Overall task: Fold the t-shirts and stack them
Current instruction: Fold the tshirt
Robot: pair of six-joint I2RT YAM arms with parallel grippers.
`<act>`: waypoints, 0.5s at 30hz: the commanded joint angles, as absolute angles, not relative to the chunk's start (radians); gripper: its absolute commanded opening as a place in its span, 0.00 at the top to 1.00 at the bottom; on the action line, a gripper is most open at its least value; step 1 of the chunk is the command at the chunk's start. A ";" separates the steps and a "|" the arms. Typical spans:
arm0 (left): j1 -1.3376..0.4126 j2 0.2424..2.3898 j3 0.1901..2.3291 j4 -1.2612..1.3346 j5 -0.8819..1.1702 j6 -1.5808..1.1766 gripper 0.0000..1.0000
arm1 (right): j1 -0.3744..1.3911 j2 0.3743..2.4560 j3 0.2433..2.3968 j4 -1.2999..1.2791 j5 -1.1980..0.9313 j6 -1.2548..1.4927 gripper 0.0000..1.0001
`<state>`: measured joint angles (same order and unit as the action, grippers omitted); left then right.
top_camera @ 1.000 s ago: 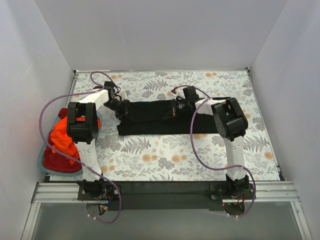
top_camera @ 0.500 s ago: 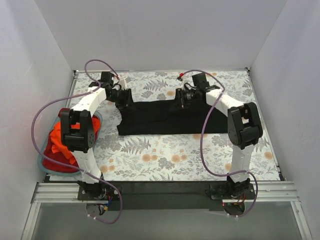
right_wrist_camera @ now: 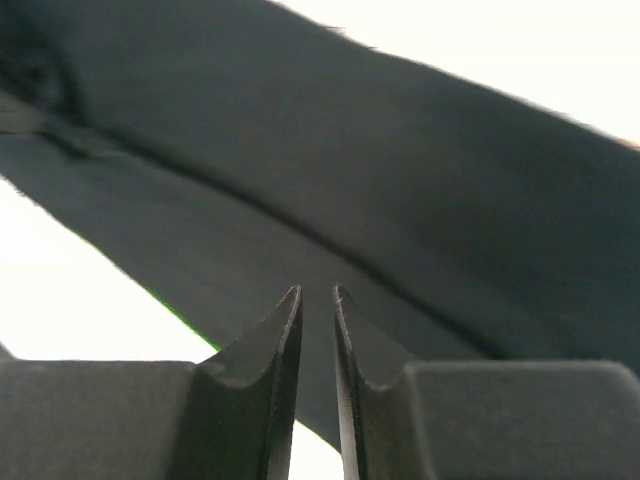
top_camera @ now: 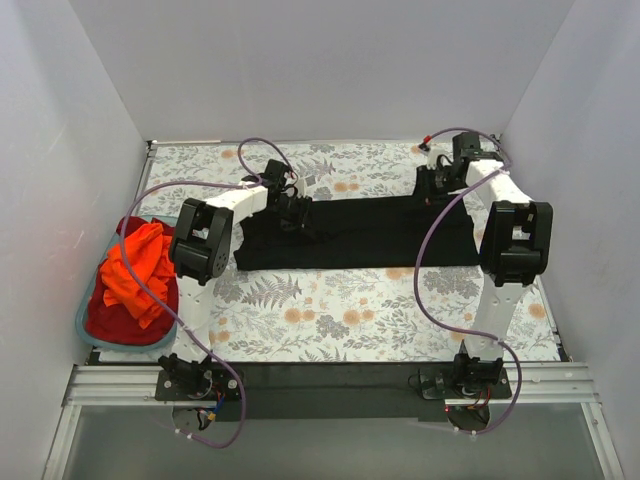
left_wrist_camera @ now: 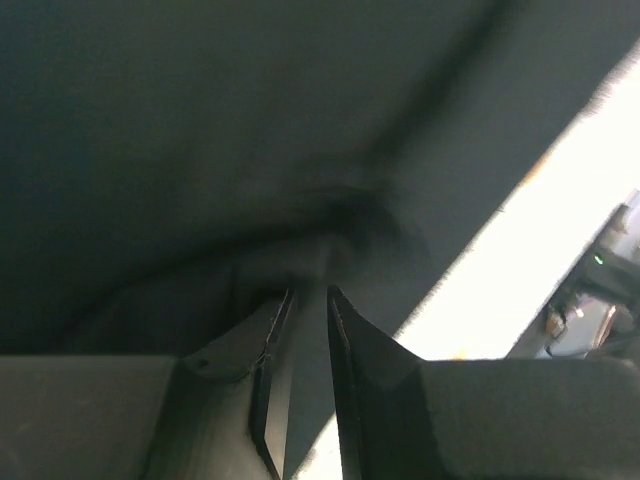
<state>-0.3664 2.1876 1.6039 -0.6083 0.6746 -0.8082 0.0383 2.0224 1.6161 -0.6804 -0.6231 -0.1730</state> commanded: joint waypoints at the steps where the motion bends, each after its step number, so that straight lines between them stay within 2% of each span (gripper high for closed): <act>1: -0.347 2.215 1.644 -0.575 0.601 -0.848 0.82 | 0.017 2.057 1.710 -0.784 -0.517 -0.325 0.75; 4: -0.347 2.233 1.670 -0.598 0.575 -0.830 0.80 | 0.015 2.100 1.755 -0.788 -0.441 -0.399 0.74; 7: -0.347 2.218 1.719 -0.670 0.531 -0.786 0.75 | 0.015 2.147 1.792 -0.787 -0.361 -0.454 0.74; 8: -0.347 2.176 1.726 -0.686 0.514 -0.773 0.70 | 0.015 2.169 1.801 -0.788 -0.338 -0.465 0.73; 11: -0.347 2.096 1.710 -0.739 0.431 -0.717 0.65 | 0.015 2.192 1.821 -0.790 -0.252 -0.515 0.73; 15: -0.347 1.979 1.642 -0.825 0.333 -0.672 0.64 | 0.017 2.204 1.825 -0.790 -0.158 -0.564 0.73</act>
<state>-0.3527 2.1460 1.6707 -0.7315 0.4549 -0.7429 0.0193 2.2093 1.7782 -0.7696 -0.2653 -0.4889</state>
